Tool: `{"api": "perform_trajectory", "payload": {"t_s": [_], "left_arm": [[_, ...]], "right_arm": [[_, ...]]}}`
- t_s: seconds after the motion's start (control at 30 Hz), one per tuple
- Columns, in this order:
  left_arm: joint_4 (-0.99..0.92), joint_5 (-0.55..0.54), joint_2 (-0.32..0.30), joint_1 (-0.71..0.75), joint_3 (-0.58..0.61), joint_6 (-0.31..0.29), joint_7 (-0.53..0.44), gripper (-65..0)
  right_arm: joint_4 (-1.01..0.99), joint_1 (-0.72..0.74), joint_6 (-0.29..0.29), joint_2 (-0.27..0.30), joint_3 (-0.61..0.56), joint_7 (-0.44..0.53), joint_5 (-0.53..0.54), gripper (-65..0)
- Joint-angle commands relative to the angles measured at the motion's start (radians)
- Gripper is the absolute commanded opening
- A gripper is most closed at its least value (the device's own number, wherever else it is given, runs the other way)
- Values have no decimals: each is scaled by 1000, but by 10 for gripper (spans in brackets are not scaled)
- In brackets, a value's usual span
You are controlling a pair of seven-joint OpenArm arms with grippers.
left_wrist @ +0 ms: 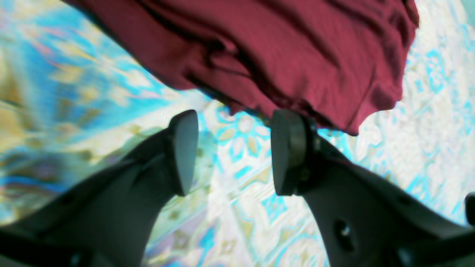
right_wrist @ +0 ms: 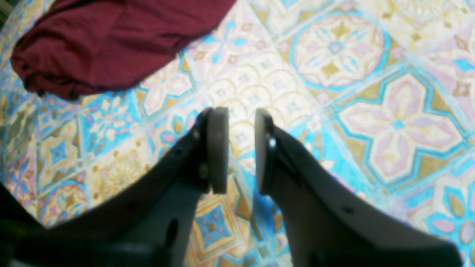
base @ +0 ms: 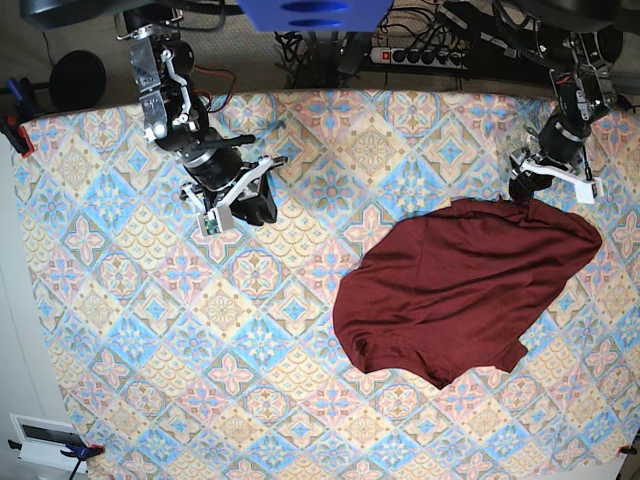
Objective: Layout the t-shirt on the table in an organized manner, then fold the t-shirt properly
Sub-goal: 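Drag the grasped shirt with the left gripper away from the right arm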
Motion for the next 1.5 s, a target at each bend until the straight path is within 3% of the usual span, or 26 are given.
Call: {"api": "perform_trajectory", "payload": {"t_s": [0.0, 0.27, 0.53, 0.6, 0.67, 0.73, 0.77, 1.03, 1.2, 1.3, 1.47], "left_arm": [[-18, -8, -2, -17, -3, -2, -14, -339], [-206, -5, 70, -182, 8, -2, -8, -337], [-361, 56, 93, -324, 126, -2, -14, -343], [-372, 48, 91, -338, 144, -4, -8, -386], [-352, 28, 85, -336, 158, -25, -6, -498], [-311, 4, 50, -330, 163, -54, -5, -621], [-288, -8, 36, -312, 164, -59, -2, -650], [30, -162, -154, -122, 101, -65, 61, -650], [93, -259, -298, 27, 23, -65, 61, -650], [93, -266, -341, 101, -52, -65, 61, -650], [91, -259, -360, 188, -238, -67, 61, -650]], "right_arm": [[17, 15, 6, 5, 1, 15, 9, -531], [17, 16, 6, 5, 1, -13, 9, -531], [18, 12, 6, 5, 1, -13, 9, -531], [18, 12, 6, 5, 1, -13, 9, -531], [18, 13, 6, 5, 1, -13, 9, -531], [17, 15, 6, 5, 1, -13, 9, -531], [15, 15, 6, 5, 1, -13, 9, -532], [4, 19, 9, 5, -60, -13, 9, -533], [-46, 65, 9, 5, -117, -13, 9, -531], [-68, 104, 9, 5, -131, -13, 9, -531], [-112, 153, 9, -10, -161, -13, 9, -531]]}}
